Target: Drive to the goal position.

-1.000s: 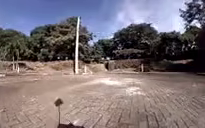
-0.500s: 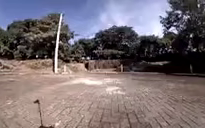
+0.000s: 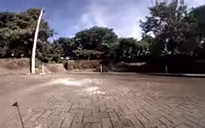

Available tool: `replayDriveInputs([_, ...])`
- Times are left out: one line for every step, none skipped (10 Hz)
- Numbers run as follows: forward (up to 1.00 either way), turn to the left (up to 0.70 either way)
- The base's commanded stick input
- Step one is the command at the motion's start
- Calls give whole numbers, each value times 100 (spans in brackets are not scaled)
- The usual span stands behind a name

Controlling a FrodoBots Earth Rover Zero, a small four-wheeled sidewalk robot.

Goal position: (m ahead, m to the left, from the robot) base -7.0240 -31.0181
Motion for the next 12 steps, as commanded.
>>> replayDriveInputs([0, -45])
replayDriveInputs([0, -45])
replayDriveInputs([0, -45])
replayDriveInputs([0, -45])
replayDriveInputs([0, -45])
replayDriveInputs([0, -45])
replayDriveInputs([0, -45])
replayDriveInputs([0, -45])
replayDriveInputs([0, -45])
replayDriveInputs([0, -45])
replayDriveInputs([0, -45])
replayDriveInputs([0, -45])
